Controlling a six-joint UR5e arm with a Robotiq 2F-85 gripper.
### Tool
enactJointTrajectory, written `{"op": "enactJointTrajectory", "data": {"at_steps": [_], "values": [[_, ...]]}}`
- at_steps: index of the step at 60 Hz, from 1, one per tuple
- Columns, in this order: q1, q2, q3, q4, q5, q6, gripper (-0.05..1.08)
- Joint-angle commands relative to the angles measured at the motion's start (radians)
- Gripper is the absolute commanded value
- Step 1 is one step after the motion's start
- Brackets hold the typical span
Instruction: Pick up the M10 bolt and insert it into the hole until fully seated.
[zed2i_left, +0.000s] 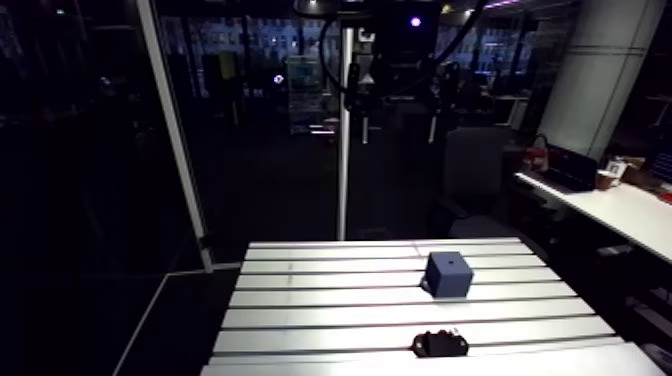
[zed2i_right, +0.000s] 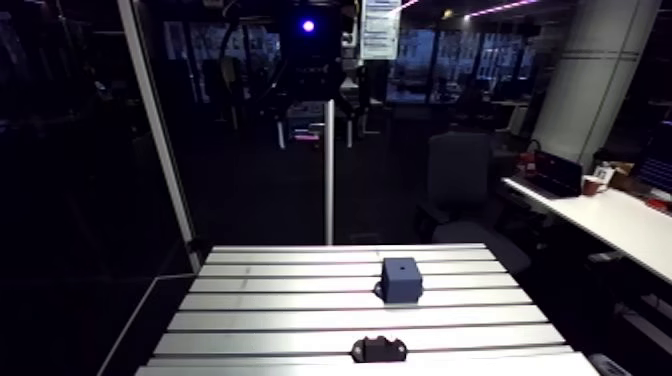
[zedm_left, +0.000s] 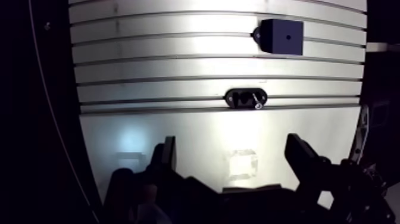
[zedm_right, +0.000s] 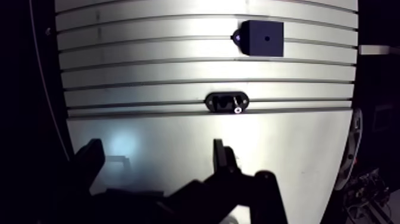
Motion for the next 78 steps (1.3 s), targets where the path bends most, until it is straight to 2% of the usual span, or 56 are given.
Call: {"op": "enactJointTrajectory", "data": {"at_steps": [1,38,51,58,62,65,70,72,78], "values": [[0.003,0.069,-0.088,0.025,0.015,-0.068,0.01],[0.0,0.069,-0.082,0.025,0.017,-0.068,0.01],[-0.013,0.069,-0.064,0.016,0.005,-0.072,0.01],[-0.031,0.069,-0.027,0.014,0.002,-0.111,0.01],[-0.061,0.066,0.013,-0.004,0.003,-0.143,0.01],[-0.111,0.059,0.062,-0.055,0.006,-0.169,0.01],[-0.146,0.051,0.118,-0.129,0.006,-0.201,0.01],[-0.178,0.038,0.169,-0.207,0.011,-0.227,0.01],[-0.204,0.031,0.234,-0.27,0.011,-0.239,0.01]]}}
